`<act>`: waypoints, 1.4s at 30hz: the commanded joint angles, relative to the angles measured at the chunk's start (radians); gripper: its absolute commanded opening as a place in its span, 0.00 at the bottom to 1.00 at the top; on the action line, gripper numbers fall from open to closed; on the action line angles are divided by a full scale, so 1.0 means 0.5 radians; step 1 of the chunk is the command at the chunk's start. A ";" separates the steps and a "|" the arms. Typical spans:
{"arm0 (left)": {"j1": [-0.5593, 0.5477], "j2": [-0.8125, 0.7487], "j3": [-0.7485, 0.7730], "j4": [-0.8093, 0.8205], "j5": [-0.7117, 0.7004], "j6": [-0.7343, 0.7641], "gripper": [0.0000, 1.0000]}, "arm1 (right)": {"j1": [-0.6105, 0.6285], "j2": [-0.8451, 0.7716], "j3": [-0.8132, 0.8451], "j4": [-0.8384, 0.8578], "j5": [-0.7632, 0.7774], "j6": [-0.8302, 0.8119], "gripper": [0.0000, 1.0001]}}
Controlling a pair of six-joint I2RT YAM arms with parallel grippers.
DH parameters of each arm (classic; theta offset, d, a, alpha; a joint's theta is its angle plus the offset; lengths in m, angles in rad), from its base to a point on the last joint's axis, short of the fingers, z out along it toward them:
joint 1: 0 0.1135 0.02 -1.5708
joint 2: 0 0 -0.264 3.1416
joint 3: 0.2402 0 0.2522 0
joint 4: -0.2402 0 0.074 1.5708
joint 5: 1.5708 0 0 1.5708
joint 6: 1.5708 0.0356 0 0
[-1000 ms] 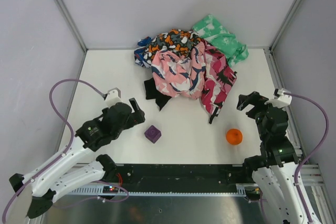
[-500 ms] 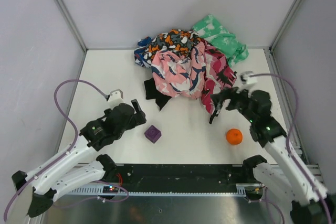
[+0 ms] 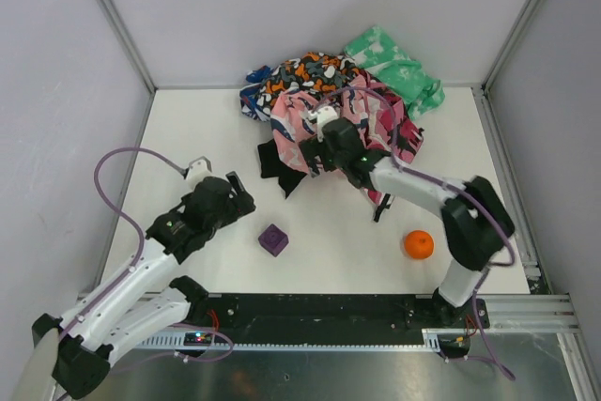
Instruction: Pick out a specific cloth from the pile
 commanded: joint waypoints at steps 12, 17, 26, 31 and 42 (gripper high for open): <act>0.431 0.725 0.317 0.624 0.563 0.347 1.00 | -0.403 0.952 1.259 -0.241 0.731 -0.058 0.99; 0.482 1.282 0.723 0.657 0.677 0.500 1.00 | -0.640 1.031 1.497 -0.362 0.405 0.113 0.98; 0.489 2.342 1.533 0.650 0.987 0.784 1.00 | -0.762 1.262 1.646 -0.465 0.189 0.092 0.99; 0.486 2.708 1.869 0.652 1.322 0.800 1.00 | -0.864 1.308 1.689 -0.518 0.032 0.202 0.99; 0.354 3.161 2.409 0.650 1.692 0.728 0.62 | -0.893 1.327 1.669 -0.499 -0.158 0.209 0.99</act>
